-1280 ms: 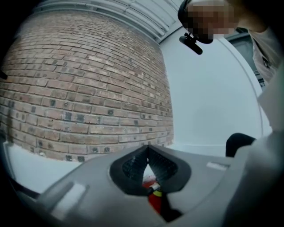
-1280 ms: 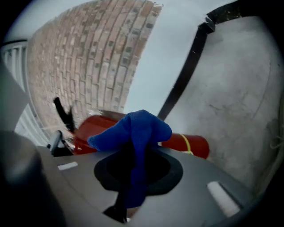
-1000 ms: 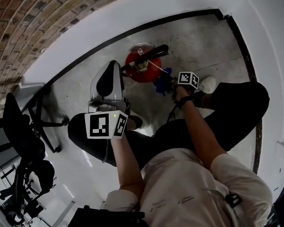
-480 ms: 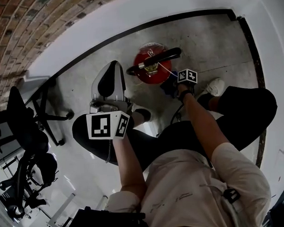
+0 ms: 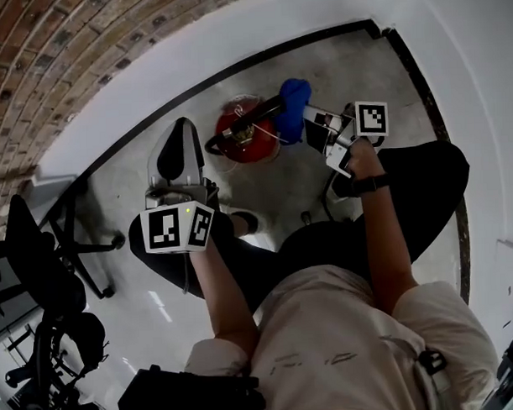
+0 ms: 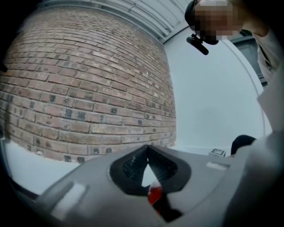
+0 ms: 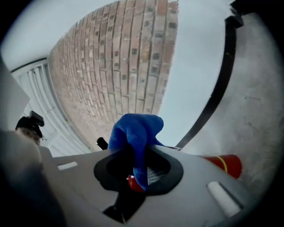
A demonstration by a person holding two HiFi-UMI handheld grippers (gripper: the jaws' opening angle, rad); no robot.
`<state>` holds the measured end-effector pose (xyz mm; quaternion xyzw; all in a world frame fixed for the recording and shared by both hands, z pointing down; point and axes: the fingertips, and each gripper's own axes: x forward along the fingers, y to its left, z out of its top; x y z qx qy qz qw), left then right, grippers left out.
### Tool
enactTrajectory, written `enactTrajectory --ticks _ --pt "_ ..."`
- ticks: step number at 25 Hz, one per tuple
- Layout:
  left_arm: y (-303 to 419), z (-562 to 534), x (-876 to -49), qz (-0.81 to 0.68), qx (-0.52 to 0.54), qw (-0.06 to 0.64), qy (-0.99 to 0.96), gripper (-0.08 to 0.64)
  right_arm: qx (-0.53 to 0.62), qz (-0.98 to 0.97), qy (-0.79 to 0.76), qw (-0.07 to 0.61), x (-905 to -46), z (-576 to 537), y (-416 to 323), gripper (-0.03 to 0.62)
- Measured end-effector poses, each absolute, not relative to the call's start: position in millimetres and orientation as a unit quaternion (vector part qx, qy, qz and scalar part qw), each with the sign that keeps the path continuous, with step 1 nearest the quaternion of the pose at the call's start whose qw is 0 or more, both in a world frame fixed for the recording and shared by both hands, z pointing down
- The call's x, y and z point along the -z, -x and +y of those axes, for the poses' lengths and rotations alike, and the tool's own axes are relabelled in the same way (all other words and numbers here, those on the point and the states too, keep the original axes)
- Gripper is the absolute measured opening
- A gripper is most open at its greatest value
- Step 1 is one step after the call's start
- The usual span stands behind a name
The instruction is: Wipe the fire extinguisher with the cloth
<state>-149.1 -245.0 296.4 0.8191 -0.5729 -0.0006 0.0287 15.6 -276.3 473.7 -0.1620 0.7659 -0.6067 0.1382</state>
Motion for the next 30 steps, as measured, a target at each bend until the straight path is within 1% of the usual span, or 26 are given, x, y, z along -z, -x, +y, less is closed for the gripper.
enactTrajectory --ticks 3,6,9,11,12,14,19,22,25,26,27,30 --pt "148.6 -244.0 -289.0 -0.574 0.009 0.024 -0.818 0.002 0.620 0.761 0.121 0.151 -456.9 -275.9 -10.0 0.061" --pt "154.3 -240.6 -282.8 -0.580 0.013 0.019 -0.814 0.002 0.651 0.732 0.101 0.174 -471.8 -273.6 -1.7 0.061" --pt "161.4 -237.7 -285.7 -0.587 0.011 0.022 -0.809 0.002 0.679 0.693 0.076 0.230 -481.9 -278.7 7.6 0.061" --pt "163.1 -236.6 -289.0 -0.589 0.009 0.025 -0.808 0.002 0.691 0.681 0.080 0.232 -498.6 -281.9 9.2 0.061" --pt "163.2 -237.0 -290.0 -0.589 0.009 0.026 -0.808 0.002 0.694 0.681 0.093 0.214 -513.2 -283.1 10.1 0.061" --pt "162.4 -239.5 -291.7 -0.589 0.008 0.028 -0.808 0.002 0.700 0.685 0.136 0.149 -555.0 -283.9 11.7 0.061" --pt "152.1 -247.0 -298.8 -0.580 -0.009 0.034 -0.814 0.002 0.687 0.688 0.221 -0.080 -711.8 -267.3 5.6 0.061" --pt "150.0 -249.8 -304.5 -0.579 -0.031 0.035 -0.814 0.002 0.698 0.651 0.254 -0.155 -791.8 -243.3 1.8 0.060" --pt "152.0 -256.5 -311.8 -0.584 -0.045 0.037 -0.809 0.002 0.689 0.639 0.237 -0.247 -846.9 -204.9 7.7 0.061" --pt "152.8 -259.5 -313.9 -0.587 -0.047 0.039 -0.808 0.002 0.693 0.633 0.230 -0.256 -857.6 -194.6 10.9 0.061" --pt "153.5 -262.6 -315.3 -0.588 -0.049 0.040 -0.806 0.002 0.703 0.625 0.229 -0.251 -863.5 -188.0 13.3 0.060" --pt "155.8 -272.9 -313.0 -0.587 -0.050 0.037 -0.807 0.002 0.728 0.601 0.250 -0.216 -861.1 -194.6 8.7 0.060"
